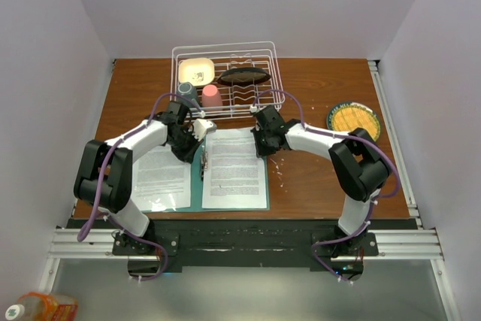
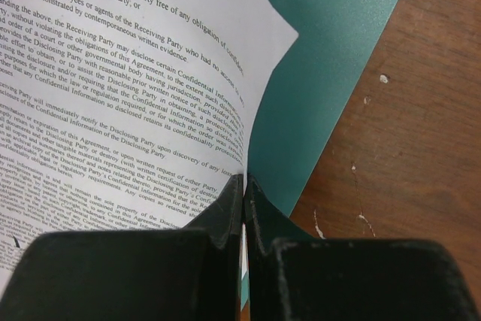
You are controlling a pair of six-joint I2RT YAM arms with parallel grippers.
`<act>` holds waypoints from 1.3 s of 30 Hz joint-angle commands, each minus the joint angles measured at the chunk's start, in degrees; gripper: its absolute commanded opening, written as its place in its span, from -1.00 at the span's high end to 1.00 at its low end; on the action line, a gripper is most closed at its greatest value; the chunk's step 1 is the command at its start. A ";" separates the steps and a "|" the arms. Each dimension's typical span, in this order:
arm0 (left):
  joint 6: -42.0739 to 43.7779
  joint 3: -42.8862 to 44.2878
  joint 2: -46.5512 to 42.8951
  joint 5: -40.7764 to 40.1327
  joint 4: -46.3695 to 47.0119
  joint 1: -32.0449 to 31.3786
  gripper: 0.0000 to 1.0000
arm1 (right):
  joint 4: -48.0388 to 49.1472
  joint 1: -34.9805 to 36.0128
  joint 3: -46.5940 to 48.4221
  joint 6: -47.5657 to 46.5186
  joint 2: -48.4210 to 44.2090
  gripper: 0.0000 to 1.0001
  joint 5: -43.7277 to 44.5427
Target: Put the files into the folder
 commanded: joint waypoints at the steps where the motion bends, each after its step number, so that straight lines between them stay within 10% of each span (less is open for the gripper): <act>1: 0.96 0.16 -1.89 1.58 0.41 -0.03 0.91 | 0.95 -0.19 2.59 -2.16 0.24 1.00 -0.87; 15: 1.67 0.16 -2.15 2.37 -0.12 -0.03 0.91 | -1.08 -0.10 1.10 -2.78 -2.66 0.22 0.97; 25: 1.75 -0.02 -2.68 2.28 -0.03 -0.03 0.91 | -6.25 -0.28 2.68 -4.10 -7.75 0.06 11.16; 39: 1.23 0.42 -2.94 2.72 0.32 -0.03 0.91 | 8.50 0.86 7.78 1.87 -1.09 0.74 -0.33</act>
